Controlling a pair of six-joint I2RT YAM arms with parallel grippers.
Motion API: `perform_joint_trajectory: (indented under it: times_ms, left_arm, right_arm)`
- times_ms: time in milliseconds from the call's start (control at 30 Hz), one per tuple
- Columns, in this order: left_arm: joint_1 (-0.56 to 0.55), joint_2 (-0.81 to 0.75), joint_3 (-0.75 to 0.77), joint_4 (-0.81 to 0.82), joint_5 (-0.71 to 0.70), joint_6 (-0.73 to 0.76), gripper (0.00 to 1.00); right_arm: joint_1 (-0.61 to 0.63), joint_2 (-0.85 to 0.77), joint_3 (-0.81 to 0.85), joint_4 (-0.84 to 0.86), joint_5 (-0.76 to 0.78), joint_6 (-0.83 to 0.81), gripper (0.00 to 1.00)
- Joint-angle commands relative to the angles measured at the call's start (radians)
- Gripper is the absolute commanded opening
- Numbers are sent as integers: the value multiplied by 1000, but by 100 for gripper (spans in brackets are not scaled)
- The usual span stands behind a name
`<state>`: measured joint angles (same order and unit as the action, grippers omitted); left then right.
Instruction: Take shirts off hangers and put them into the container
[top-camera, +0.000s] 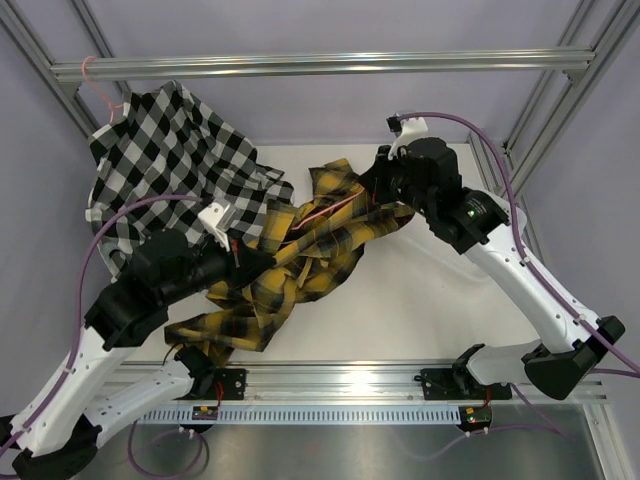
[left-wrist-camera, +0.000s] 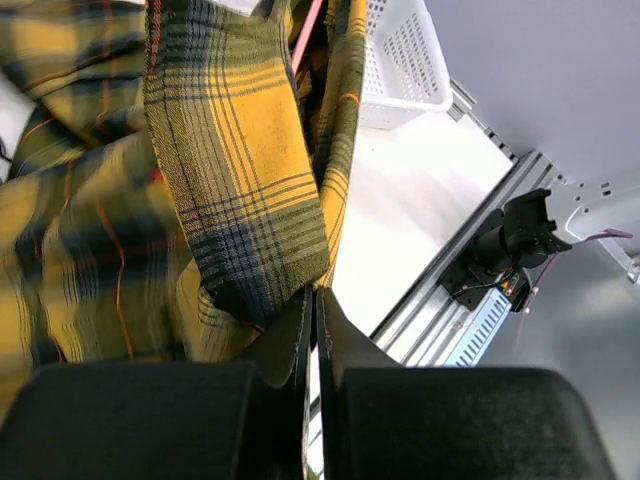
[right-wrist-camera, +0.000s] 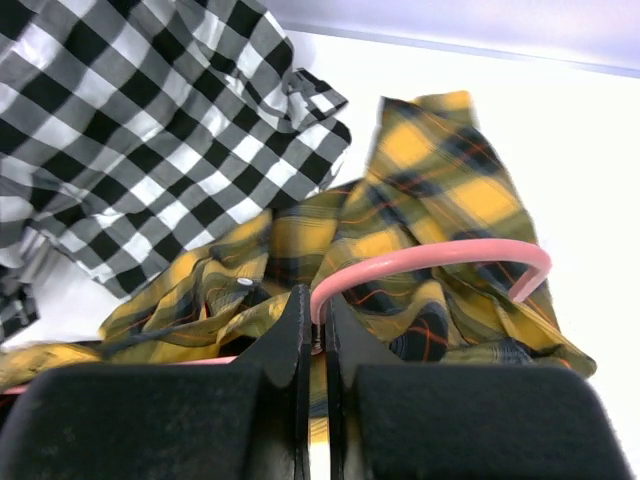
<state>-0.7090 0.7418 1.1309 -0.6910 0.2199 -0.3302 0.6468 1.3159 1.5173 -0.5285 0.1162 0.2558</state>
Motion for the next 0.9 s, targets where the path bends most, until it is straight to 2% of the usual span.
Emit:
perform_joint_trajectory:
  times_ms: [0, 200, 233, 300, 433, 467, 700, 867]
  left_arm:
    - [-1, -102, -86, -126, -43, -70, 0]
    - [-1, -119, -66, -159, -289, -128, 0]
    - [-1, -113, -60, -145, -298, -130, 4]
    - [-1, -99, -45, -88, -284, -132, 24]
    - [-1, -36, 0, -27, -235, -159, 48]
    - [-1, -10, 16, -10, -226, -164, 57]
    - [-1, 94, 85, 24, -154, -187, 74]
    - [-1, 188, 153, -14, -215, -213, 77]
  right_arm:
    - [-53, -4, 61, 13, 85, 23, 0]
    - [-53, -21, 40, 15, 4, -3, 0]
    - [-55, -26, 28, 18, -1, -6, 0]
    - [-55, -38, -22, 31, -19, -7, 0]
    - [-50, -61, -95, 65, -47, 0, 0]
    - [-41, -67, -112, 71, -44, -1, 0]
    - [-12, -86, -161, 97, 28, -39, 0]
    - [11, -87, -177, 127, 83, -73, 0]
